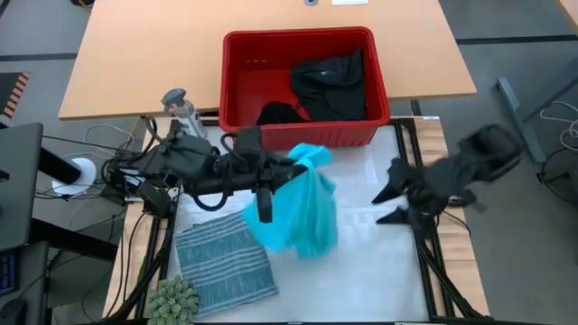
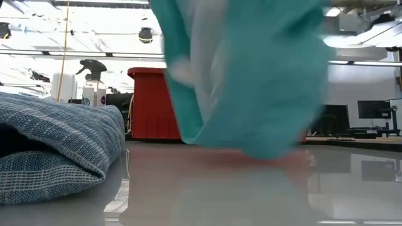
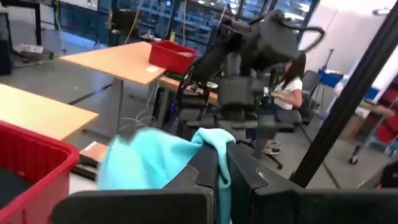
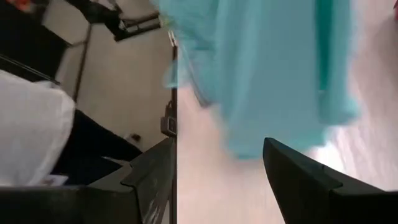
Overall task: Fold Laundry from Bin
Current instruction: Fold the light blue shorts from the red organizer bin
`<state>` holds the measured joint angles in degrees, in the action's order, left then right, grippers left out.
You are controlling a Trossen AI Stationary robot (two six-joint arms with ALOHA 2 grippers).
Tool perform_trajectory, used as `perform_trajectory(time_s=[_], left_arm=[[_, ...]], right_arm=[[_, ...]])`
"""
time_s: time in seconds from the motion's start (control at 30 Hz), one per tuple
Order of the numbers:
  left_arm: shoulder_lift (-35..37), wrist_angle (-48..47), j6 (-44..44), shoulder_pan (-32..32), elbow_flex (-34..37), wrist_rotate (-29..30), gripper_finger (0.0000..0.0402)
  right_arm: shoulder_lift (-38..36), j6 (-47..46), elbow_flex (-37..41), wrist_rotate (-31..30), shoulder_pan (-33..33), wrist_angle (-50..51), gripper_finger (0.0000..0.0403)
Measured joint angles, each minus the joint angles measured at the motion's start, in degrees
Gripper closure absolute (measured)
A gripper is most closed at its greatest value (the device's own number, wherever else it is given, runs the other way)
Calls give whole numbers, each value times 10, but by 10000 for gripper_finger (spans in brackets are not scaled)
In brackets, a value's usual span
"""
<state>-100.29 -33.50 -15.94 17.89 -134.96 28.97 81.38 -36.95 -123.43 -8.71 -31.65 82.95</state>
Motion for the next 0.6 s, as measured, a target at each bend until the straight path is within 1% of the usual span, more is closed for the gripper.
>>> perform_trajectory(time_s=[0.1, 0.2, 0.3, 0.47, 0.53, 0.6], left_arm=[[2, -47, -19, 0, 2, -2, 401], [2, -69, -52, -19, 39, -26, 401], [-2, -57, -71, -47, 97, -63, 401], [5, -26, -91, -102, 196, -49, 401], [7, -26, -91, -128, 242, -41, 401], [6, -23, -111, -156, 292, -51, 401]], right_arm=[[33, -27, 0, -20, -32, 2, 133], [64, -36, 0, -42, -62, 11, 133], [96, -38, 0, -68, -86, 27, 133], [128, -78, 0, -112, -114, 69, 133], [135, -89, 5, -128, -122, 69, 133], [136, -102, 16, -139, -130, 65, 133]])
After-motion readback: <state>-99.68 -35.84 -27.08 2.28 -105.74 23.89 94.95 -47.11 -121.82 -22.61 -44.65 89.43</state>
